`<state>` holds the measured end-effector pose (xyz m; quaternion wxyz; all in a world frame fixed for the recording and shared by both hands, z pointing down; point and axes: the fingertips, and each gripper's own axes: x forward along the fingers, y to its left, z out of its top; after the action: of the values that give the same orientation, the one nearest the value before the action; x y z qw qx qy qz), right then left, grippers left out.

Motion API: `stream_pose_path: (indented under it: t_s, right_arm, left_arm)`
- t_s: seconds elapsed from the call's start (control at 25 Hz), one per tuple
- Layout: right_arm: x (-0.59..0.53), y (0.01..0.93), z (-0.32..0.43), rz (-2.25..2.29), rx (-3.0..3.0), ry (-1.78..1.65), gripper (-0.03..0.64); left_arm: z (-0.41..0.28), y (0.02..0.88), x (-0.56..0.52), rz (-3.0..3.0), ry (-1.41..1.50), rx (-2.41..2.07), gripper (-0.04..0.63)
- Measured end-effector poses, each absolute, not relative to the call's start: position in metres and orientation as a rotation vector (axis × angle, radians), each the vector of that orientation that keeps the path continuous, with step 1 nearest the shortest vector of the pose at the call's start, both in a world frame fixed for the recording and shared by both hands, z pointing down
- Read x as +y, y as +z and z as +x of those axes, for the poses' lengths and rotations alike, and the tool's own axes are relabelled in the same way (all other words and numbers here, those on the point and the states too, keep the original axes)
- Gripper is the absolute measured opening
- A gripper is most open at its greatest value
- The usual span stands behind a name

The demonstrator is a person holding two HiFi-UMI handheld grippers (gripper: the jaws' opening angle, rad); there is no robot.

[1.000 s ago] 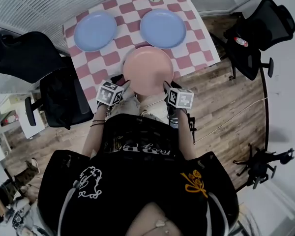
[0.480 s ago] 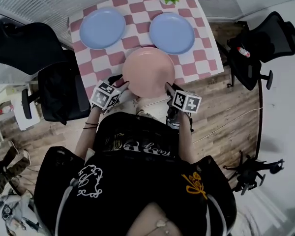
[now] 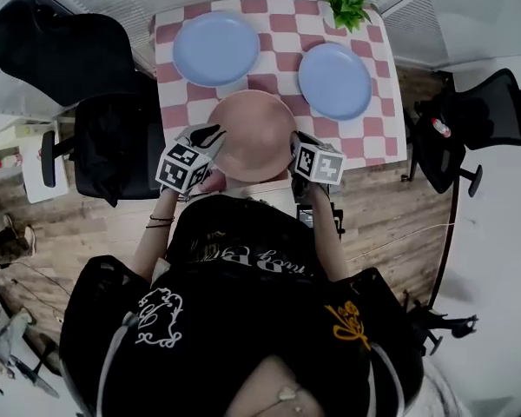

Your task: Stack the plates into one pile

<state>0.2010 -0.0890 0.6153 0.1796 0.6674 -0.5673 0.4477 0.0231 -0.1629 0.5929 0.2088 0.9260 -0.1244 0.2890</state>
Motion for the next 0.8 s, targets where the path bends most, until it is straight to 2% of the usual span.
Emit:
stream_pose_path:
  t_s: [0.12, 0.2, 0.24, 0.4, 0.56, 0.8]
  right_arm:
    - [-0.107, 0.614, 0.200, 1.861, -1.610, 1.216, 0.023]
    - [-0.119, 0.610, 0.198, 1.844, -1.633, 1.194, 0.023]
    - [-0.124, 0.608, 0.197, 1.837, -1.646, 1.189, 0.023]
    - [-0.140, 0.600, 0.195, 1.842, -1.687, 1.225, 0.025]
    - [-0.159, 0.579, 0.194, 1.862, -1.745, 1.206, 0.025]
    - [-0.200, 0.558, 0.204, 1.950, -1.806, 1.263, 0.025]
  left_arm:
    - [-0.013, 0.616, -0.192, 2.495, 0.868, -0.524, 0.087]
    - [-0.029, 0.635, -0.198, 2.440, 0.937, -0.539, 0.184]
    - [-0.032, 0.643, -0.198, 2.413, 0.954, -0.522, 0.210]
    - [-0.025, 0.655, -0.192, 2.385, 0.909, -0.434, 0.201]
    - [-0.023, 0.644, -0.208, 2.412, 0.825, -0.501, 0.113]
    - [-0.020, 0.592, -0.264, 2.489, 0.569, -0.624, 0.110]
